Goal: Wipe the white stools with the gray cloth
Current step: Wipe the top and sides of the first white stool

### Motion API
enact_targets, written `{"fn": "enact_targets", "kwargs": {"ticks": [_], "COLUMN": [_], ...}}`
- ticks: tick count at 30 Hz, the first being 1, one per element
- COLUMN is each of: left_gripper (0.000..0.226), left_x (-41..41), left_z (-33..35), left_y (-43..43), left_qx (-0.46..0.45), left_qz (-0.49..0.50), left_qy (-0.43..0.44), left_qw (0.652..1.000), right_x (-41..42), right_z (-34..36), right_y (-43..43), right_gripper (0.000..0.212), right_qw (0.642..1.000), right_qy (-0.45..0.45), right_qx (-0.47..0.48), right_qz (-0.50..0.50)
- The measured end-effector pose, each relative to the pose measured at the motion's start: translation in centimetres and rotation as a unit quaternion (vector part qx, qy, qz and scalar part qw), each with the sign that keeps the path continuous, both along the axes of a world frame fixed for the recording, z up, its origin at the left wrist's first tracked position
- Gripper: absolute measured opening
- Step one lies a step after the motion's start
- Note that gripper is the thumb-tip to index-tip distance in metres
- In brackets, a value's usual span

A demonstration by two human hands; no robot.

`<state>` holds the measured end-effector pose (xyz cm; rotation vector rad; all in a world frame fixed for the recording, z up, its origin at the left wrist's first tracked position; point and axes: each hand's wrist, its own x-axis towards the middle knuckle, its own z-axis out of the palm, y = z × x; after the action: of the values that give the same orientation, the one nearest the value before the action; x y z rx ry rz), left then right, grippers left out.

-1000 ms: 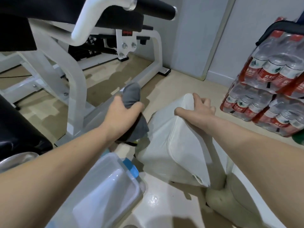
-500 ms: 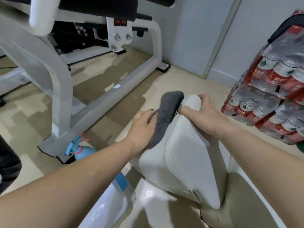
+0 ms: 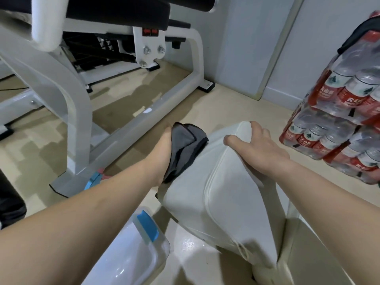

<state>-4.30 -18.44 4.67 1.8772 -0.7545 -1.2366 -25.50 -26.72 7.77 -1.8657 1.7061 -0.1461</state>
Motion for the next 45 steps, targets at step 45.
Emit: {"fn": "enact_targets", "kwargs": {"ticks": [45], "left_gripper": [0.014], "left_x": [-3.8], "left_z": [0.9], "left_y": [8.3], "left_qx": [-0.203], "left_qz": [-0.145], "left_qy": [-0.232], "left_qw": [0.94], "right_x": [1.4], "right_z": [-0.4], "right_y": [-0.6], "right_gripper": [0.089], "right_qw": [1.0], "right_qy": [0.01], "right_qx": [-0.005], "right_qz": [0.004]}}
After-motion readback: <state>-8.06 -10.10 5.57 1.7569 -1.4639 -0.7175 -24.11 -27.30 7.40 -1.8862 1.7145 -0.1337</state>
